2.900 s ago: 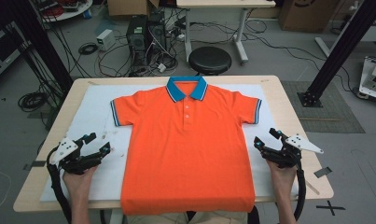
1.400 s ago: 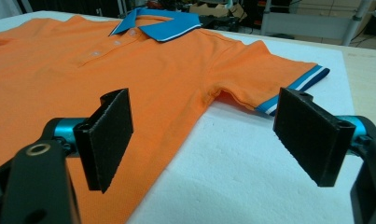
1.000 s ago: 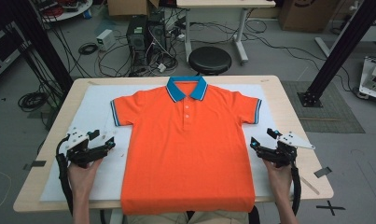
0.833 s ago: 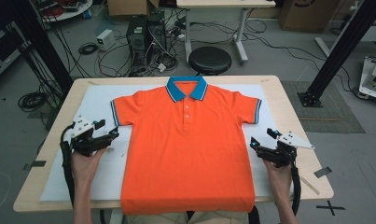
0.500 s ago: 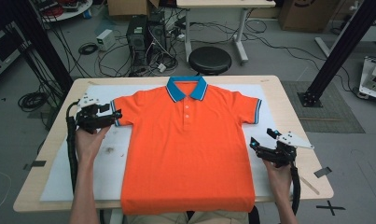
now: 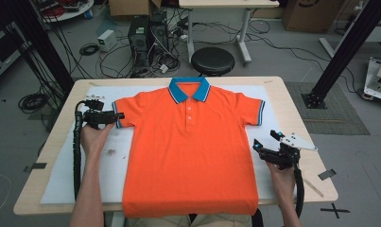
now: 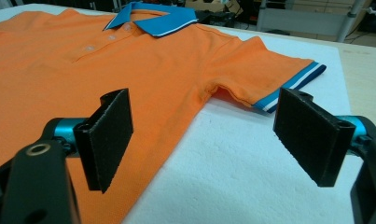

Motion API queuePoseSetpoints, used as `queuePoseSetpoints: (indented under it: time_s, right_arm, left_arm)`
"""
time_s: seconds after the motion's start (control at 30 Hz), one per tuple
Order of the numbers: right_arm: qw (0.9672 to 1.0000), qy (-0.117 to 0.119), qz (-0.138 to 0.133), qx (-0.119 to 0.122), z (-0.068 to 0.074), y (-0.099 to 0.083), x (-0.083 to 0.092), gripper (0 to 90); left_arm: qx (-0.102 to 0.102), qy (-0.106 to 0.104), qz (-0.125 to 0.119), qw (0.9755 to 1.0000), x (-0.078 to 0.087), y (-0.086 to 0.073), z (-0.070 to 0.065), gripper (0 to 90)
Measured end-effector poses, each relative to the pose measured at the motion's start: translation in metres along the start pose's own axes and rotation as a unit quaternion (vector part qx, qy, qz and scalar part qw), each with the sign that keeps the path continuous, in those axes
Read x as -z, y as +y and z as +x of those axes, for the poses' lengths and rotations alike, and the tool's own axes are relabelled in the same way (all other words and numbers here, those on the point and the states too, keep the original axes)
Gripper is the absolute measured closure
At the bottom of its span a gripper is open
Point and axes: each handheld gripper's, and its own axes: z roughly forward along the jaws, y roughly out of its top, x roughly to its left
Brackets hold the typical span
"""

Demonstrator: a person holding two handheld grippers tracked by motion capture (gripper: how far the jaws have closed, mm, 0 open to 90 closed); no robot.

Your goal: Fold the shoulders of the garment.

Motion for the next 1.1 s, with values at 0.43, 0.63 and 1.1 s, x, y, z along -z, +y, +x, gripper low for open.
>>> queuePoseSetpoints:
  time_s: [0.43,0.63,1.1]
  right_arm:
    - [0.9999,-0.008,0.007,0.006,0.002,0.000,-0.001,20.4]
    - [0.9999,-0.011,0.008,0.006,0.003,0.001,-0.001,20.4]
    - [0.9995,-0.022,0.014,0.017,0.005,0.001,-0.003,20.5]
  left_arm:
    - [0.017,0.053,0.042,0.9976,-0.015,-0.005,0.002,54.9]
    - [0.023,0.061,0.034,0.9973,-0.022,-0.013,-0.002,64.8]
    - [0.011,0.031,-0.018,0.9993,-0.007,-0.009,-0.022,83.6]
